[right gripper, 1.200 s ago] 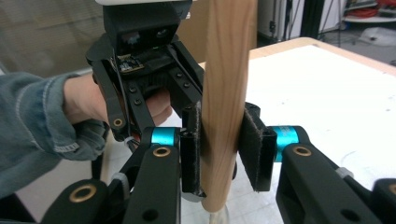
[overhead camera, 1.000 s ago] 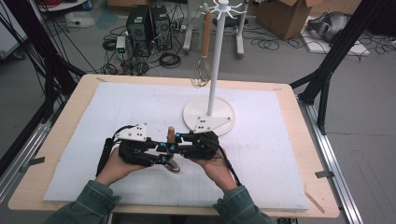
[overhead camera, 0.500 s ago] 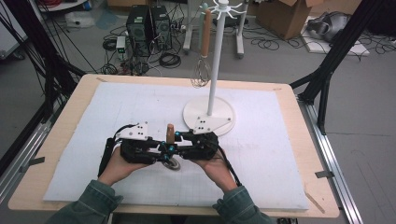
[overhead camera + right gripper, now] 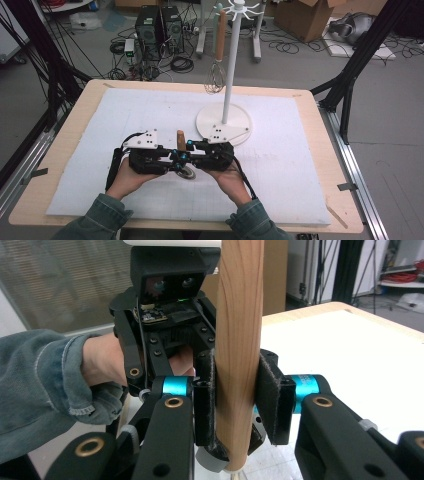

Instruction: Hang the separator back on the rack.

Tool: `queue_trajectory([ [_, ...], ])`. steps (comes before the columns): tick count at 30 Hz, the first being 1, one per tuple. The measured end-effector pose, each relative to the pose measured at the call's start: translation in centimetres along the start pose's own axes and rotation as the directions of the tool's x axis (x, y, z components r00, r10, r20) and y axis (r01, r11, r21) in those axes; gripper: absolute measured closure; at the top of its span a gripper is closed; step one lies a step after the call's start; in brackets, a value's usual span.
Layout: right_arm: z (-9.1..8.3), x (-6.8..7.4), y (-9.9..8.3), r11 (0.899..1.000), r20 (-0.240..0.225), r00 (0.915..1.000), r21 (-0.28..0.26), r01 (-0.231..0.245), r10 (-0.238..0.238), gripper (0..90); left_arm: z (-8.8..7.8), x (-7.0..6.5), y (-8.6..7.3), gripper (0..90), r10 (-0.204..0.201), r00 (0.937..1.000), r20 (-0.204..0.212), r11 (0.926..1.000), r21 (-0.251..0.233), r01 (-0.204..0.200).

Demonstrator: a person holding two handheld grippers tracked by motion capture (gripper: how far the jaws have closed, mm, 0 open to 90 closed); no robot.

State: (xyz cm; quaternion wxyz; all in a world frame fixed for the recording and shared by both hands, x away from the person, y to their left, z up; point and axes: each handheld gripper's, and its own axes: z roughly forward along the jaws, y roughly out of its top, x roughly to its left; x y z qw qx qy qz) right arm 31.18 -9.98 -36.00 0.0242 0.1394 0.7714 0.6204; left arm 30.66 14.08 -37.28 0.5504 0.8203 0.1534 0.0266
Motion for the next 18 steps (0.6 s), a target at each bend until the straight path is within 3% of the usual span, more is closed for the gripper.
queue_trajectory([
  [10,-1.8,-1.3,0.4,0.999,-0.04,0.9987,0.004,-0.033,0.033,72.5,-1.5,-0.2,0.1,59.8,0.016,0.9993,-0.033,0.9997,-0.02,-0.017],
  [18,-4.4,-2.8,1.5,0.999,-0.03,0.9985,0.02,-0.045,0.045,72.6,-2.8,-0.5,-0.3,45.4,0.028,0.9945,-0.101,0.9996,0.007,-0.027],
])
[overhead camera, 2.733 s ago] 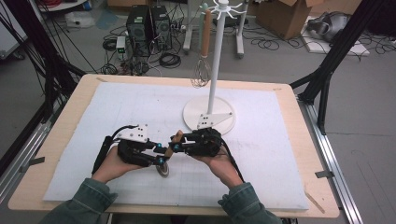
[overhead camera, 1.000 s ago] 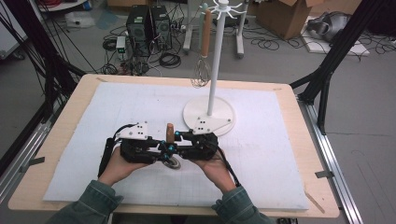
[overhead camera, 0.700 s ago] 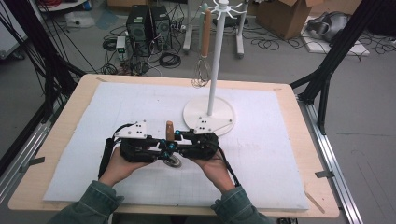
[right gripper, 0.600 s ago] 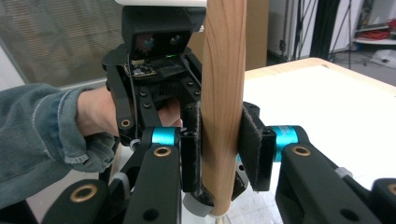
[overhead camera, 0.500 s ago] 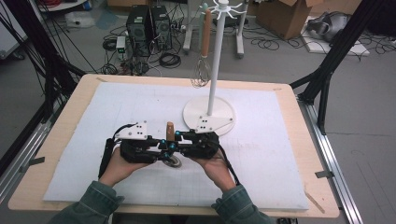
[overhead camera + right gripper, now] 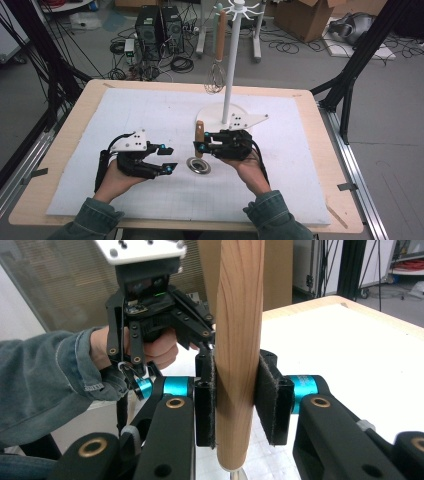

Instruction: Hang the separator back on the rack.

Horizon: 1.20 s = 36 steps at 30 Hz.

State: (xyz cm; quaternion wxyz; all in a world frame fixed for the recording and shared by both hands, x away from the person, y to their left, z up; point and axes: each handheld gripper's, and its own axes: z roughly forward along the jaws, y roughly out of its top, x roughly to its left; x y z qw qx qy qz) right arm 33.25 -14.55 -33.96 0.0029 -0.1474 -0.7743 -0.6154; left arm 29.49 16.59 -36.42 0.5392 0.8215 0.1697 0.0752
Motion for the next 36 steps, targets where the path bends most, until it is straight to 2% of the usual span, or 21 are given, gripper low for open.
queue_trajectory([
  [9,-2.1,-1.1,1.7,0.999,0.014,0.9998,0.036,0.012,-0.012,72.5,-2.0,0.5,-1.0,34.7,-0.038,0.9974,-0.061,0.9993,-0.01,0.037],
  [13,-2.7,-1.8,2.7,0.999,0.023,0.9997,0.048,0.01,-0.011,72.5,-3.1,0.9,-1.4,31.4,-0.056,0.9926,-0.108,0.9984,-0.007,0.056],
  [15,-3.0,-2.2,3.2,0.999,0.024,0.9996,0.045,0.015,-0.016,72.5,-3.6,1.1,-1.6,29.9,-0.064,0.991,-0.118,0.9979,-0.019,0.062],
  [20,-3.6,-2.7,4.5,0.999,0.032,0.9991,0.046,0.025,-0.026,72.5,-4.7,1.4,-2.0,25.5,-0.076,0.9826,-0.169,0.9969,-0.03,0.072],
  [25,-4.2,-3.3,5.9,0.999,0.037,0.9989,0.042,0.027,-0.029,72.5,-5.3,1.6,-2.3,21.8,-0.088,0.9792,-0.183,0.996,-0.032,0.083],
  [30,-4.7,-3.8,6.9,0.998,0.045,0.9984,0.044,0.032,-0.034,72.5,-5.6,1.5,-2.4,18.3,-0.077,0.9759,-0.204,0.997,-0.023,0.074],
  [33,-5.0,-3.9,7.6,0.998,0.049,0.998,0.05,0.038,-0.04,72.5,-5.8,1.5,-2.5,15.7,-0.082,0.9717,-0.222,0.9966,-0.016,0.081],
  [36,-5.4,-4.0,8.4,0.998,0.054,0.9973,0.043,0.048,-0.051,72.5,-5.9,1.6,-2.7,14.3,-0.086,0.9701,-0.227,0.9962,-0.011,0.086],
])
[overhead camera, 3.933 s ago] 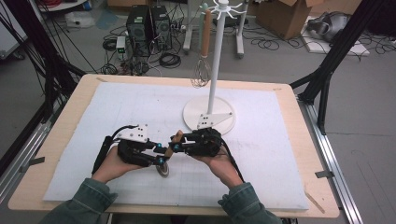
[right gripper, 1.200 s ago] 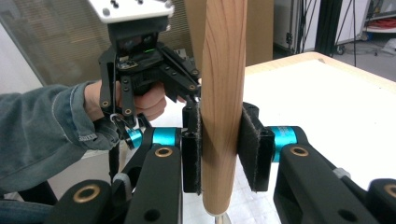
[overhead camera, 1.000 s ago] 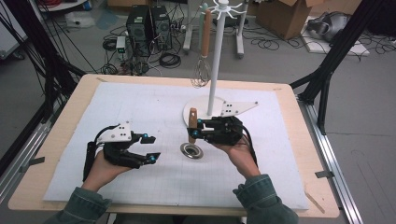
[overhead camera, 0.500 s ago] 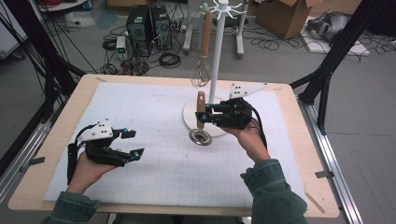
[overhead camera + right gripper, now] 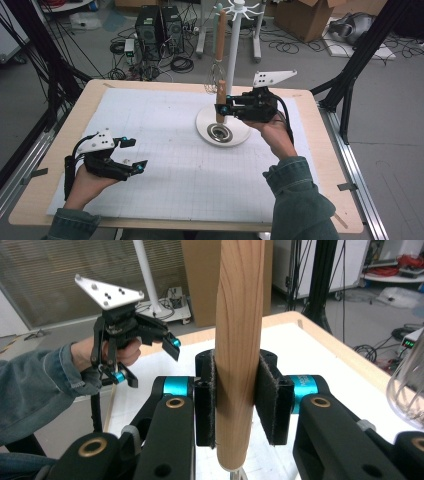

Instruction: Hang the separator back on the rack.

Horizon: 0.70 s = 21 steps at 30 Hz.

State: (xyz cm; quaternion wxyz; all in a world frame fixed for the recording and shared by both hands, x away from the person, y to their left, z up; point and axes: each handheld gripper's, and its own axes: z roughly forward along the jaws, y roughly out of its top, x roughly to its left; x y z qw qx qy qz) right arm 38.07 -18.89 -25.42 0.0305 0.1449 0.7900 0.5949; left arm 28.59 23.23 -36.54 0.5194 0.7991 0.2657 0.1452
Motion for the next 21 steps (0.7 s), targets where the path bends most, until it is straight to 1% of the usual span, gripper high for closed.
queue_trajectory([
  [5,-0.5,-0.3,1.3,1.0,0.014,0.9998,0.0,0.011,-0.011,72.5,-0.2,0.1,-0.2,12.1,0.0,0.9999,-0.016,0.9999,0.011,0.0],
  [10,-0.8,-0.6,2.5,1.0,0.014,0.9998,0.002,0.013,-0.013,72.5,-0.2,0.2,-0.4,9.0,-0.003,0.9997,-0.024,0.9999,0.016,0.003],
  [12,-1.0,-0.7,2.9,1.0,0.013,0.9998,0.006,0.013,-0.013,72.5,-0.3,0.2,-0.4,8.1,0.002,0.9994,-0.035,0.9998,0.02,-0.001],
  [15,-1.1,-0.9,3.5,1.0,0.017,0.9997,0.002,0.016,-0.016,72.5,-0.3,0.2,-0.4,6.5,-0.001,0.9993,-0.037,0.9999,0.017,0.001],
  [16,-1.2,-1.0,3.7,1.0,0.014,0.9998,0.0,0.015,-0.015,72.5,-0.3,0.2,-0.5,6.4,0.004,0.9993,-0.038,0.9998,0.021,-0.004],
  [17,-1.3,-1.1,3.9,1.0,0.015,0.9998,-0.002,0.015,-0.015,72.5,-0.3,0.2,-0.5,6.2,-0.001,0.9993,-0.036,0.9999,0.017,0.002],
  [21,-1.5,-1.4,4.6,1.0,0.017,0.9997,0.006,0.017,-0.017,72.5,-0.5,0.3,-0.5,4.7,-0.003,0.9991,-0.043,0.9999,0.017,0.003],
])
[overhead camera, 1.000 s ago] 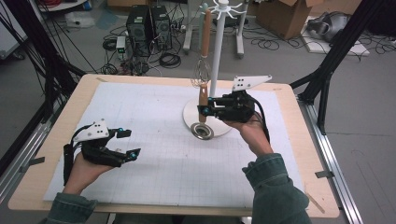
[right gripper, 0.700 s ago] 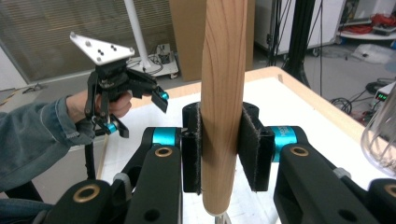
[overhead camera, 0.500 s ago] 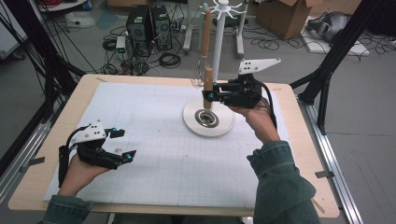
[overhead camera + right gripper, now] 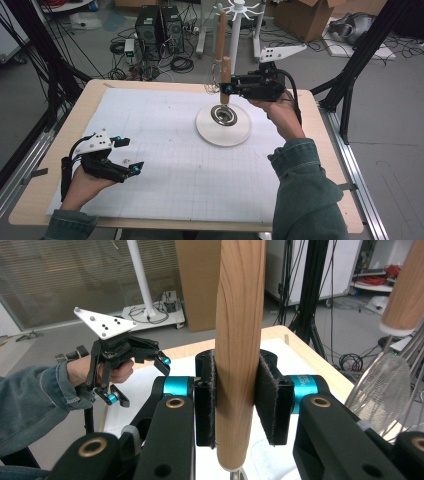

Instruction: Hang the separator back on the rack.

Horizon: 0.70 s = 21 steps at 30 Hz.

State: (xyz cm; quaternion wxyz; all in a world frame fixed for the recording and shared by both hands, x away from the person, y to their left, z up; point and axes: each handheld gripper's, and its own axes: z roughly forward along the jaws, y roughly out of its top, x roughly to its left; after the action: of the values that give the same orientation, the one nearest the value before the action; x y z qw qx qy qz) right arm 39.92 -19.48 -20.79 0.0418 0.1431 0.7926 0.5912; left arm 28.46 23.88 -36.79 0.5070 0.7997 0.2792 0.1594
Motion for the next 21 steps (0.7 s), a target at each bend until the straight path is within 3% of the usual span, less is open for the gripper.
queue_trajectory([
  [21,-0.6,-2.2,4.1,1.0,0.042,0.999,-0.004,-0.011,0.011,72.5,-0.6,0.4,0.0,1.7,-0.007,0.9999,-0.011,0.9999,-0.013,0.007],
])
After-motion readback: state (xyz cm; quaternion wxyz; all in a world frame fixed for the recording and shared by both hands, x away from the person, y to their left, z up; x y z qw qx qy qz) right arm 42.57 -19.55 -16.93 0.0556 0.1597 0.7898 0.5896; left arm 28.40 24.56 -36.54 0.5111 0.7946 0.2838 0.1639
